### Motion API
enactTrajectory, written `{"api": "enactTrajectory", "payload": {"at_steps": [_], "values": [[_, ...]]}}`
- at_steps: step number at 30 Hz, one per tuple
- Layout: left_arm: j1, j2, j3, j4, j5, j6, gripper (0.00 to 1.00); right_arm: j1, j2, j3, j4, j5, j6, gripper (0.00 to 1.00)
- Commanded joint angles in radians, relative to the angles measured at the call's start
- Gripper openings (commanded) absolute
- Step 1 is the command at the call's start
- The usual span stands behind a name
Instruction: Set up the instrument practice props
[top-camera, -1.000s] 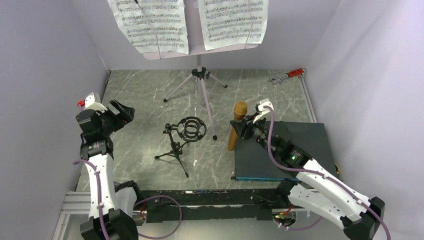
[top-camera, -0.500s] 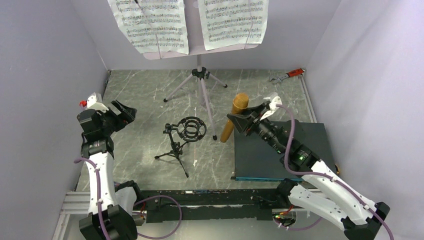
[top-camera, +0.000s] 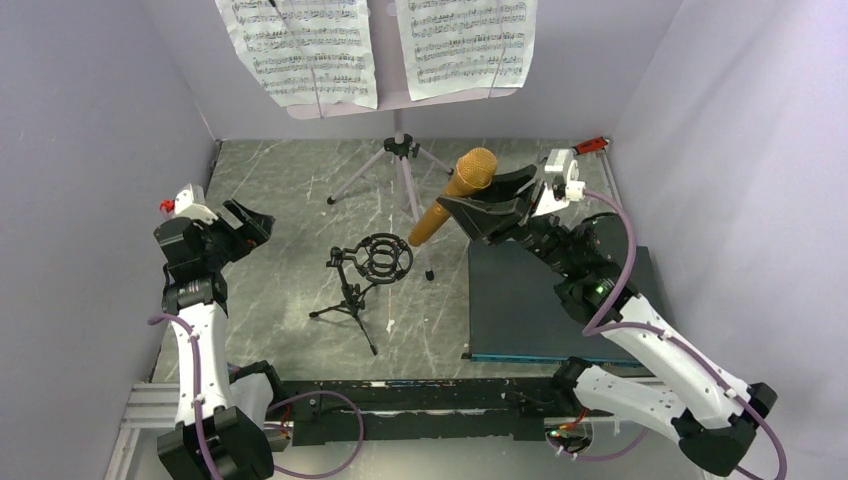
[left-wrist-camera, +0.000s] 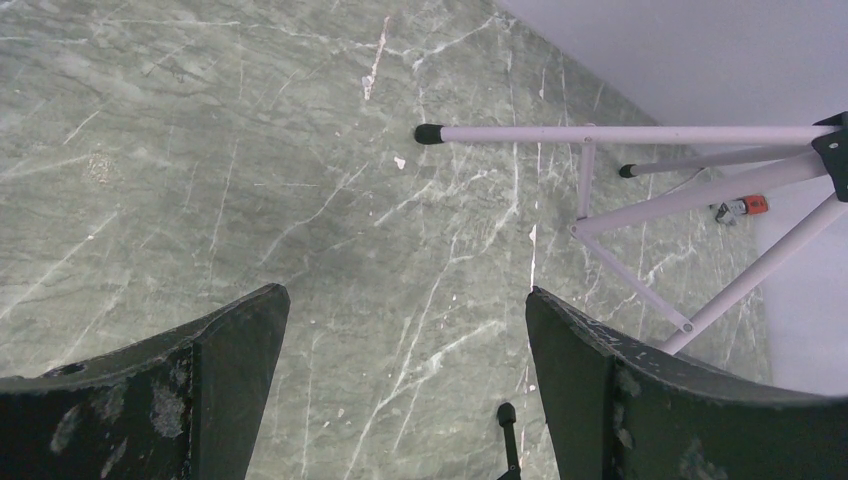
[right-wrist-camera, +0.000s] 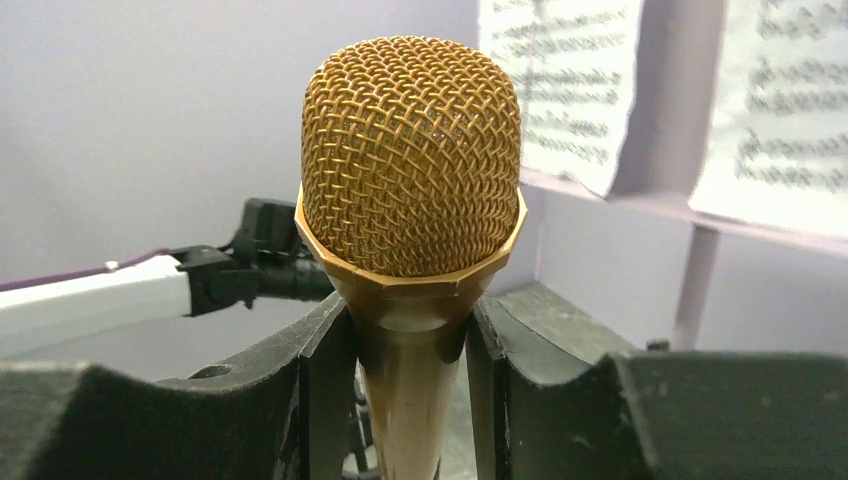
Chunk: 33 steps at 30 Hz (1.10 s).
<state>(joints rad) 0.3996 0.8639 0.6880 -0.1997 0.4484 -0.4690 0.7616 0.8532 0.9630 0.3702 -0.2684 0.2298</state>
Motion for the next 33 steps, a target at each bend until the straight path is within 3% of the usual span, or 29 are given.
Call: {"api": "enactTrajectory", "payload": {"at_steps": [1,16,33], "values": [[0.001,-0.01,-0.007,0.04,0.026,-0.007,0.94,0.002,0.068,0.109,0.13,-0.149,0.029,0.0],[0.001,-0.011,-0.012,0.041,0.027,-0.012,0.94,0.001,0.178,0.166,0.193,-0.246,0.157,0.0],[0.004,-0.01,-0.015,0.047,0.034,-0.02,0.94,0.001,0.246,0.17,0.197,-0.251,0.171,0.0]]}}
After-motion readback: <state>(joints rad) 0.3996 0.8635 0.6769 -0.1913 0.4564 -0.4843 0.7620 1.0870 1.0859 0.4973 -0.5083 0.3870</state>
